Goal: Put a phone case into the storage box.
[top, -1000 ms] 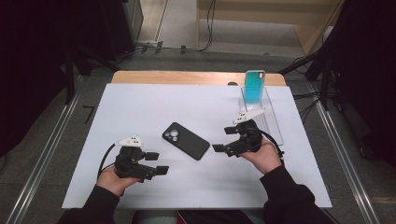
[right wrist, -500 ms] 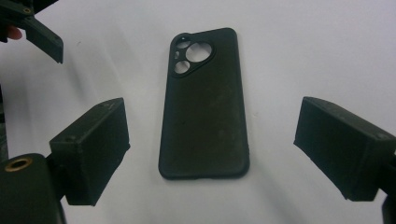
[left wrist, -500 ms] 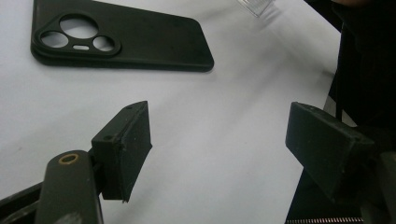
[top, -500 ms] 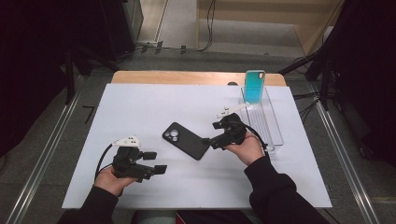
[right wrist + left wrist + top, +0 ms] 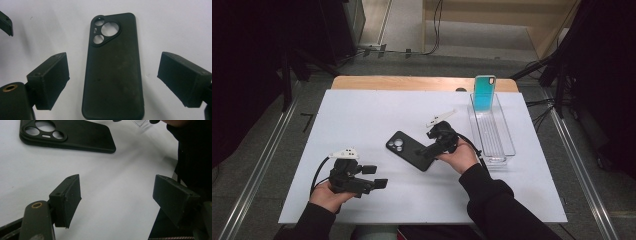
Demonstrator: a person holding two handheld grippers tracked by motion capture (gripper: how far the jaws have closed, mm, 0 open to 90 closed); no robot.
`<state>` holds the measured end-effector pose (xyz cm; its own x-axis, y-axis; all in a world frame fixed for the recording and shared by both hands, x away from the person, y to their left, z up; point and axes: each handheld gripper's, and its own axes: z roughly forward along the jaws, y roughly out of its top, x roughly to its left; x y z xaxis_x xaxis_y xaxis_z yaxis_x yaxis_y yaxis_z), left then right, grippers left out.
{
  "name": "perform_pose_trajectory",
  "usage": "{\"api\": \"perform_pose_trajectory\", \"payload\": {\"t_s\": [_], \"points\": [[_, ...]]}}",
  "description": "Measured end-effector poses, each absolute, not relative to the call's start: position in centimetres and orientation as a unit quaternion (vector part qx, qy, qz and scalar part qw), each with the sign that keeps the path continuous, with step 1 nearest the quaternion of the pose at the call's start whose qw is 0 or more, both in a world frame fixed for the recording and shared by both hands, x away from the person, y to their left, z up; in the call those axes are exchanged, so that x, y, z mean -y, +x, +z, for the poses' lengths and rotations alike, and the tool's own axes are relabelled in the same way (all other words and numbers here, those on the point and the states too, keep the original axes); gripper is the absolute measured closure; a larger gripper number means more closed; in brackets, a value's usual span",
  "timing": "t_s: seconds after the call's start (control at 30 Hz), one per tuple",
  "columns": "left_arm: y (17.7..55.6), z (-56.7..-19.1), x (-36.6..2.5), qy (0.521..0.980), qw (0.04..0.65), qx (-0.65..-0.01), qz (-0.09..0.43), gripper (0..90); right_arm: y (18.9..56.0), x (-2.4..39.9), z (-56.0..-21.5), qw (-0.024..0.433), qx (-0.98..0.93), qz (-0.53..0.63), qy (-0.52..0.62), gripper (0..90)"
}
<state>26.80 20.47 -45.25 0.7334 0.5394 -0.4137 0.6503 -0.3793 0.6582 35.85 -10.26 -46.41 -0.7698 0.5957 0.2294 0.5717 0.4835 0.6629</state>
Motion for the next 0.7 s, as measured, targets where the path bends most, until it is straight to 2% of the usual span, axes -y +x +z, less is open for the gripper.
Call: {"api": "perform_pose_trajectory", "payload": {"t_s": [0.7], "points": [[26.8,-45.2,-20.7,0.828,0.429,-0.357,-0.052,22.7,36.2,6.8,-49.1,0.034,-0.88,0.34,0.329,8.7]]}}
